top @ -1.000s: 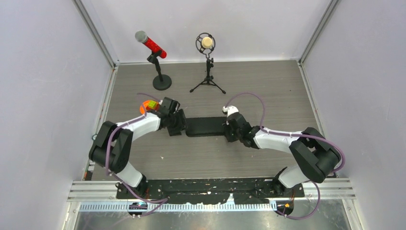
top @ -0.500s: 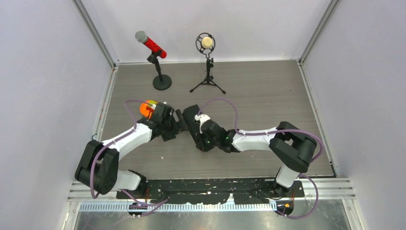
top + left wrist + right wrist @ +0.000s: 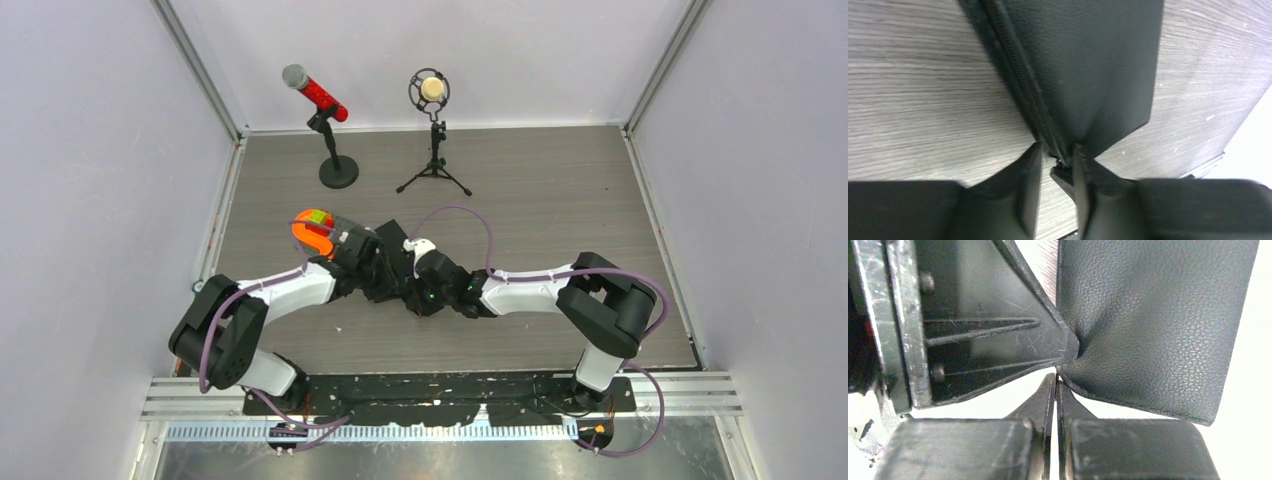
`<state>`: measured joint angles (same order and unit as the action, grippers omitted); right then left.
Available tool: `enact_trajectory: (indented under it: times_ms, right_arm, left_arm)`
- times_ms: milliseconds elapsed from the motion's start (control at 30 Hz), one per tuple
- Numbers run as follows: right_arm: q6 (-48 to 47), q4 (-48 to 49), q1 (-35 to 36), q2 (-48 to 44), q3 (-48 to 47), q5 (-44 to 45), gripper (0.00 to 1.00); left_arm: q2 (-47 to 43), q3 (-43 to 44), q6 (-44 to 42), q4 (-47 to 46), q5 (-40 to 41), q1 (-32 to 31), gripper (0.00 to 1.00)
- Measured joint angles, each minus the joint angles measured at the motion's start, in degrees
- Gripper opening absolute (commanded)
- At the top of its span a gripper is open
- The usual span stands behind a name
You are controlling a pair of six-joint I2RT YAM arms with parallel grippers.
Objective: Sort the hair-cutting tools
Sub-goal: Zip the hairdressing tool bag at the center of the board.
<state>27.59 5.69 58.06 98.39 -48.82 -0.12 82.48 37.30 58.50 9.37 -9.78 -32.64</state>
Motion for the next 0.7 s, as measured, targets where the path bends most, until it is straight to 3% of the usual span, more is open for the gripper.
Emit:
enact_trajectory:
  times_ms: [67,433,700]
  right_arm:
    - [0.0,0.0,0.0,0.0,0.0,0.0,0.05]
    - [-2.0,-4.5,-0.5,-6.2,3.8,5.8,0.05]
    - [-4.1,-8.9,-6.9,-12.3,7.7,8.0,0.05]
  left_arm:
    - [0.4,0.1,0.9,-1.1,-0.4,-0.1,0.00]
    - [0.9,1.6,-0.4,0.7,-0.7,-0.3,0.00]
    - [1.5,2.3,-4.8,1.6,-1.7,-0.2,0.00]
